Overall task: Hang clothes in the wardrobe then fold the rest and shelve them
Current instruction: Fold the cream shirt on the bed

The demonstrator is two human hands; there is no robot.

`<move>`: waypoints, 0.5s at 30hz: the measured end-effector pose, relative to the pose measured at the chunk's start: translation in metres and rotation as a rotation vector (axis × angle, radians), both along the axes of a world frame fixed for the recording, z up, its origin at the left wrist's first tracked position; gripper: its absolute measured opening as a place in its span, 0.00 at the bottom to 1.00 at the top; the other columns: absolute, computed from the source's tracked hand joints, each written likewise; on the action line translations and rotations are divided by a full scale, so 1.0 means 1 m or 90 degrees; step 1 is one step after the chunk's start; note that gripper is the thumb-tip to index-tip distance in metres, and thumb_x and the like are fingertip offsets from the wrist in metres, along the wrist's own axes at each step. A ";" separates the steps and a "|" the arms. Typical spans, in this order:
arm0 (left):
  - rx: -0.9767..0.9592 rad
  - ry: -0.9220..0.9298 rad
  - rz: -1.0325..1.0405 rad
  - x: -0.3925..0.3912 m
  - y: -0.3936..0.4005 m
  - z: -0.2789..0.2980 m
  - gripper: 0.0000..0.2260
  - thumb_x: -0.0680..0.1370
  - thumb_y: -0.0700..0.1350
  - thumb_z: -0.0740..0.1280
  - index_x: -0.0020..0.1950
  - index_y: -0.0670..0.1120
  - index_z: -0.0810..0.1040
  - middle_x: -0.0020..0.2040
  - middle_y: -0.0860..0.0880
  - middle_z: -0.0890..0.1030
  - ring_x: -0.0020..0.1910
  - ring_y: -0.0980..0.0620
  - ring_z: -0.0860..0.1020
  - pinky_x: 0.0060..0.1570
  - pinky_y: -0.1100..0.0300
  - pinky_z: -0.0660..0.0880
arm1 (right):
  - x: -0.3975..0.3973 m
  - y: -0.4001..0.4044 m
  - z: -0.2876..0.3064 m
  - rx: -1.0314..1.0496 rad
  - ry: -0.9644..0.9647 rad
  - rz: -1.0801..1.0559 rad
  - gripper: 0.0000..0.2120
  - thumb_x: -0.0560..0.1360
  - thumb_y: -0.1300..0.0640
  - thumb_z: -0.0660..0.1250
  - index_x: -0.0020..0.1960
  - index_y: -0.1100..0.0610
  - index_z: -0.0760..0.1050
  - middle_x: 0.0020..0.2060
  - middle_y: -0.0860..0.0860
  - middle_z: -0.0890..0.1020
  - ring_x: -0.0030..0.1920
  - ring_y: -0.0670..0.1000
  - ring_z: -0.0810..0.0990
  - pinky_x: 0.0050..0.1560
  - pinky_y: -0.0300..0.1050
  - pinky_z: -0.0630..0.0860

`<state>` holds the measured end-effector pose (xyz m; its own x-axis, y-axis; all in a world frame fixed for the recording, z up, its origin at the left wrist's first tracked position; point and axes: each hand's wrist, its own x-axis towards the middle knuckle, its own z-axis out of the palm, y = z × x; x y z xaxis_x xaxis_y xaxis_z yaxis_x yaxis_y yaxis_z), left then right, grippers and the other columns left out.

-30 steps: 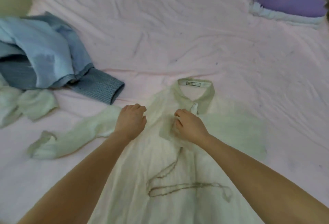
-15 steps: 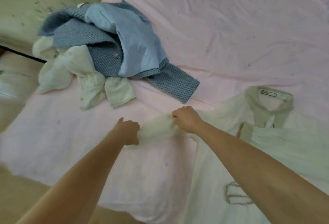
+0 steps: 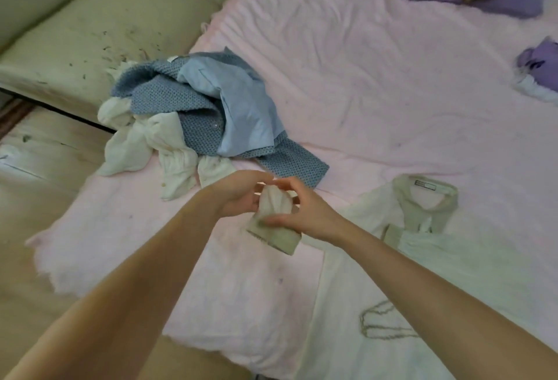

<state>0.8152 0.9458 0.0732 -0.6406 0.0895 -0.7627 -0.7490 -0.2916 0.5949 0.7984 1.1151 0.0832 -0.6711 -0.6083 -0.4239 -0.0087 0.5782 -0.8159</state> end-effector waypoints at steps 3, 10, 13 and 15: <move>0.103 0.032 0.120 -0.012 0.015 0.039 0.07 0.79 0.31 0.56 0.52 0.40 0.70 0.49 0.38 0.74 0.42 0.43 0.78 0.37 0.53 0.81 | -0.004 0.010 0.019 0.007 0.048 -0.099 0.25 0.66 0.57 0.77 0.61 0.54 0.74 0.53 0.48 0.78 0.51 0.48 0.77 0.46 0.38 0.72; -0.139 0.073 -0.026 -0.016 0.054 0.076 0.15 0.78 0.36 0.65 0.64 0.45 0.74 0.53 0.45 0.79 0.51 0.48 0.78 0.50 0.55 0.80 | -0.023 0.038 0.043 -0.192 -0.247 -0.484 0.06 0.77 0.64 0.64 0.54 0.63 0.75 0.48 0.59 0.81 0.44 0.53 0.79 0.48 0.47 0.76; -0.185 0.146 -0.070 -0.022 0.072 0.087 0.09 0.77 0.38 0.68 0.56 0.43 0.79 0.48 0.44 0.81 0.46 0.50 0.80 0.44 0.60 0.80 | -0.024 0.050 0.072 -0.228 -0.330 -0.369 0.09 0.80 0.55 0.60 0.56 0.56 0.78 0.48 0.51 0.83 0.46 0.47 0.81 0.50 0.41 0.76; -0.267 0.183 -0.053 -0.029 0.083 0.095 0.02 0.76 0.37 0.69 0.48 0.41 0.80 0.42 0.43 0.81 0.39 0.50 0.80 0.36 0.64 0.79 | -0.025 0.062 0.088 -0.152 -0.262 -0.239 0.13 0.78 0.47 0.63 0.58 0.51 0.78 0.49 0.44 0.83 0.51 0.43 0.80 0.52 0.37 0.74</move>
